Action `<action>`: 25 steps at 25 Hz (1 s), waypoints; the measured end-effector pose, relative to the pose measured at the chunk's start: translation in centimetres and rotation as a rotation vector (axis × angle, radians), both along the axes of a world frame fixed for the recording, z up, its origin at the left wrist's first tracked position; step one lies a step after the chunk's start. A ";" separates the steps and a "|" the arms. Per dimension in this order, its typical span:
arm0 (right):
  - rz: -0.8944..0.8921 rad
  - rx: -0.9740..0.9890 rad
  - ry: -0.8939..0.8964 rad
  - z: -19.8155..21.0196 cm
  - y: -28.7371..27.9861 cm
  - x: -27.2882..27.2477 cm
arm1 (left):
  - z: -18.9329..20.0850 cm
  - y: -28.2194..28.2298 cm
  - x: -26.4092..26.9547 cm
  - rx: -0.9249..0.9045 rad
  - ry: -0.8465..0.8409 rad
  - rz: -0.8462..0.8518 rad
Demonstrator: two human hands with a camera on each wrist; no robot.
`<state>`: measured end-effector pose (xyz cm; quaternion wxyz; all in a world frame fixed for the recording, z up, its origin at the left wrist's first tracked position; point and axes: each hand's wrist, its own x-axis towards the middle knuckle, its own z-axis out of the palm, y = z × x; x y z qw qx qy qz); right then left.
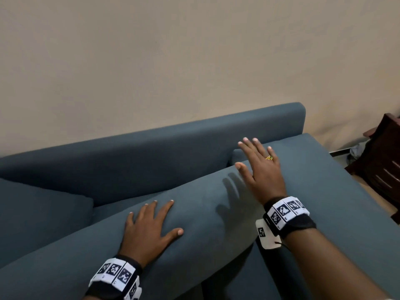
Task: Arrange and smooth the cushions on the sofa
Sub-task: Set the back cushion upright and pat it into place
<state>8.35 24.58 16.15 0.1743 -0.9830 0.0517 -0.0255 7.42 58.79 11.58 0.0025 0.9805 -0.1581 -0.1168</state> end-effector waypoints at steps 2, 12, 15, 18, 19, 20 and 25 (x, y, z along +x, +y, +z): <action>0.106 -0.201 0.087 -2.4 0.9 -0.5 | 0.2 0.1 -0.7 0.015 0.001 -0.019; 0.208 -0.184 0.178 -2.0 5.7 -2.2 | 0.2 1.0 -1.9 -0.039 -0.033 -0.074; 0.147 -0.102 0.089 0.8 7.0 -1.4 | 0.3 2.0 -2.1 -0.059 -0.045 -0.073; 0.388 -0.292 0.216 -2.9 8.8 -2.6 | 0.3 3.5 -2.1 0.002 -0.043 -0.101; 0.345 -0.253 0.180 -2.6 9.0 -2.1 | 0.3 4.4 -1.8 -0.009 -0.057 -0.074; 0.263 -0.189 0.149 -1.0 9.2 -1.4 | 0.2 5.4 -1.7 -0.038 -0.080 -0.018; 0.446 -0.267 0.202 -2.7 13.5 -2.8 | -0.2 11.1 -2.7 -0.046 -0.100 0.179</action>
